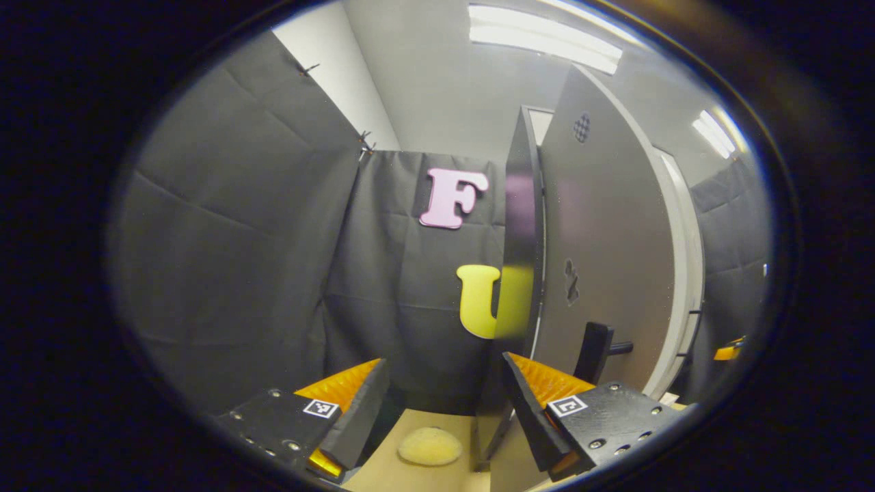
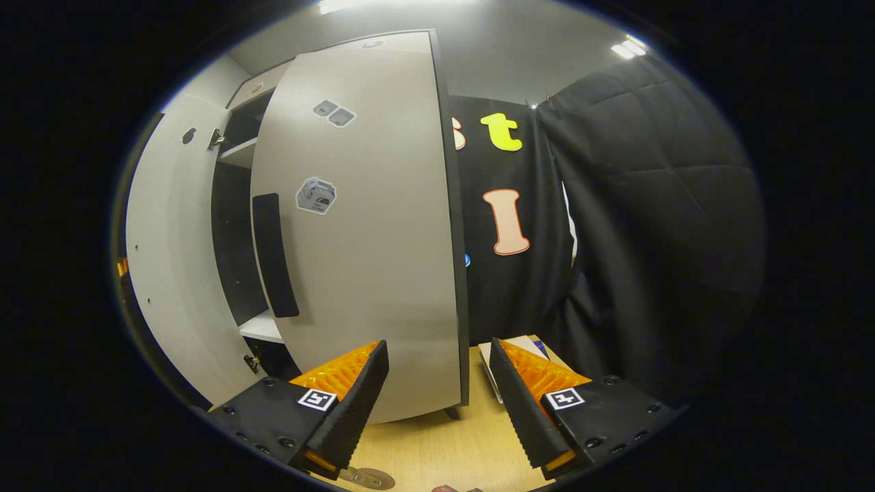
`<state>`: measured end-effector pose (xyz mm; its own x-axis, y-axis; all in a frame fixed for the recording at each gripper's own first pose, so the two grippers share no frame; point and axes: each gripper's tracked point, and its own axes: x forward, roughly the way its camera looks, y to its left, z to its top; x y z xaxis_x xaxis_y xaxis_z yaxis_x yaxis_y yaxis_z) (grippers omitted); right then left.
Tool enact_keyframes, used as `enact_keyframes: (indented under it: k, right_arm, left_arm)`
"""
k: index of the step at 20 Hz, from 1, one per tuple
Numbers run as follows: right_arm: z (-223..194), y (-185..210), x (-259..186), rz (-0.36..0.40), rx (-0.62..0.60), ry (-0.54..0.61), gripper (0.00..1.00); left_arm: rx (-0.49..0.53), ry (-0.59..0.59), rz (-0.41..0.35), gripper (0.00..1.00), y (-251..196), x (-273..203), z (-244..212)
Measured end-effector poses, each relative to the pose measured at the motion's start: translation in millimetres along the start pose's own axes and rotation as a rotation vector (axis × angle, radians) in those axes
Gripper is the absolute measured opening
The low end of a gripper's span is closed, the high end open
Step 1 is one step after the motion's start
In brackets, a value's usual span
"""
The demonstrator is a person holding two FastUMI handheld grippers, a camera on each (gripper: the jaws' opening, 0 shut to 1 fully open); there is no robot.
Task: Grasp the bottle in the cabinet with the left hand and place it on the coaster, then close the right door with the right hand and the left door with the left hand.
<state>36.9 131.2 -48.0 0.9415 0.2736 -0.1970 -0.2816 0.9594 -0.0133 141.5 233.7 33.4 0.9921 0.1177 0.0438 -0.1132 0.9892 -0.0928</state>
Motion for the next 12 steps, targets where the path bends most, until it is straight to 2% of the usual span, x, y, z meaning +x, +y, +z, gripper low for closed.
enact_keyframes:
  k: [1, 2, 3, 4, 5, 6, 7, 8, 9, 12]
  right_arm:
    - [0.1, -2.4, -0.5, -0.003, 0.001, 0.0, 0.95]
    - [-0.1, -3.7, -0.5, -0.005, 0.001, 0.0, 0.95]
    - [0.1, -5.2, -0.8, -0.008, 0.001, 0.002, 0.95]
    - [-1.5, -6.8, -1.8, -0.009, 0.001, 0.004, 0.92]
    - [-2.7, -8.1, -2.1, -0.008, 0.001, 0.006, 0.95]
    - [-5.1, -8.9, -2.0, -0.006, 0.001, 0.01, 0.95]
    - [-7.8, -9.3, -2.2, -0.004, 0.002, 0.016, 0.92]
    - [-10.9, -9.2, -2.3, -0.002, 0.004, 0.023, 0.95]
    - [-12.6, -9.7, -2.2, 0.001, 0.008, 0.026, 0.92]
    - [-17.6, -9.7, -1.1, 0.014, 0.021, 0.037, 0.92]
  left_arm:
    - [0.01, 0.01, -0.026, 0.95, -8.3, 4.4, -2.2]
    - [0.029, 0.016, -0.029, 1.0, -12.8, 9.1, -3.8]
    - [0.05, 0.021, -0.025, 1.0, -11.8, 5.6, -3.5]
    - [0.058, 0.019, -0.025, 0.99, -13.2, 4.2, -2.1]
    - [0.052, 0.016, -0.022, 0.94, -12.3, 3.7, -2.0]
    - [0.043, 0.024, -0.025, 0.94, -13.5, 4.1, -4.6]
    - [0.031, 0.03, -0.028, 0.99, -14.6, 4.4, -7.5]
    - [0.026, 0.036, -0.032, 0.99, -17.6, 4.4, -7.4]
    - [0.028, 0.042, -0.035, 0.94, -19.9, 5.6, -5.7]
    - [0.059, 0.059, -0.039, 0.94, -34.1, 4.4, -4.4]
